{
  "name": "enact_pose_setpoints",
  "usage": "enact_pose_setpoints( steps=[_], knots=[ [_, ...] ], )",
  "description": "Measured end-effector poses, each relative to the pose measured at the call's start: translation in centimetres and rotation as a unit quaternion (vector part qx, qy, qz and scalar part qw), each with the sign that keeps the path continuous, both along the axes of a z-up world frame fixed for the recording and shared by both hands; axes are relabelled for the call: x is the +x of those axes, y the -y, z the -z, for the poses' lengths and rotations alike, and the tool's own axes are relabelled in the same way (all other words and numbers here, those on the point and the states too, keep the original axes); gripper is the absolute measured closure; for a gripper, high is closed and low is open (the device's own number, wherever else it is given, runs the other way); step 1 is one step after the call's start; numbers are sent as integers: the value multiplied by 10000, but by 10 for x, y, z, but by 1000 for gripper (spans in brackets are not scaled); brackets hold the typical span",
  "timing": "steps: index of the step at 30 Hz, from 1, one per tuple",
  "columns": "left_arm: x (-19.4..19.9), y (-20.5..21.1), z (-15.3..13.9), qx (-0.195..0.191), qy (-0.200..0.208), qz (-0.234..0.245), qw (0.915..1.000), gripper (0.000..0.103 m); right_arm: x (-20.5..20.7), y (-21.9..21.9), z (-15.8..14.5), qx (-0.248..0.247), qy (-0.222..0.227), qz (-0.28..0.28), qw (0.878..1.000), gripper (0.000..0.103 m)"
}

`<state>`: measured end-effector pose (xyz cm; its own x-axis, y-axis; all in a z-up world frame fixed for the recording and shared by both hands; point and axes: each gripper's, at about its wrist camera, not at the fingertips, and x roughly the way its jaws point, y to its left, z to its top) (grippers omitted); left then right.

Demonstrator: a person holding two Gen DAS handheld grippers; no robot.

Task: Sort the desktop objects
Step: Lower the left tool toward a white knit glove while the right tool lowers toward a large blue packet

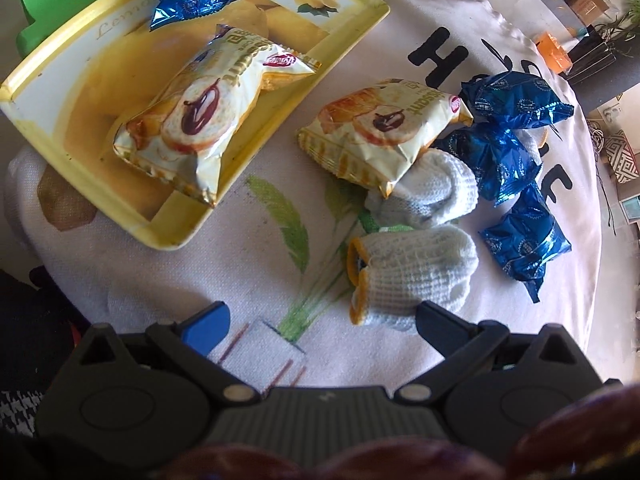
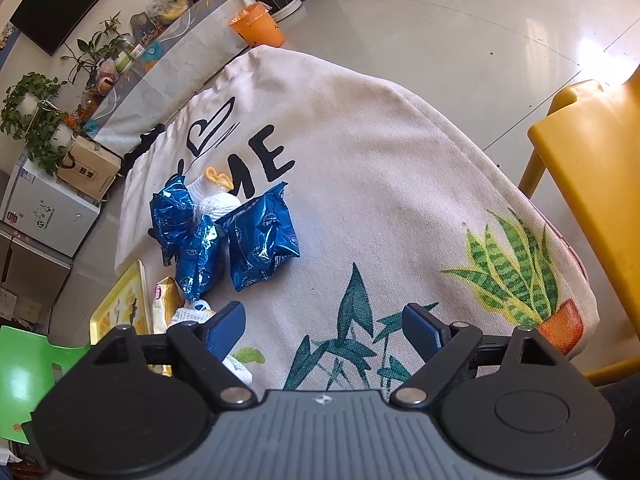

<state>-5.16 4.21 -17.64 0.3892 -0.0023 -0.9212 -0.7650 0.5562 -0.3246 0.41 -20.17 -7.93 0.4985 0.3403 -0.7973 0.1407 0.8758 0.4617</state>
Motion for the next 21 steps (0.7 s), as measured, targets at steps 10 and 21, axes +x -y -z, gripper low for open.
enact_pose_setpoints(
  steps=[10, 21],
  knots=[
    [17, 13, -16, 20, 324, 308, 9990, 0, 6, -3, 3, 25, -73, -86, 9999, 17],
    [54, 34, -3, 584, 39, 826, 9949, 1, 43, -22, 11, 183, -147, -592, 9980, 17]
  ],
)
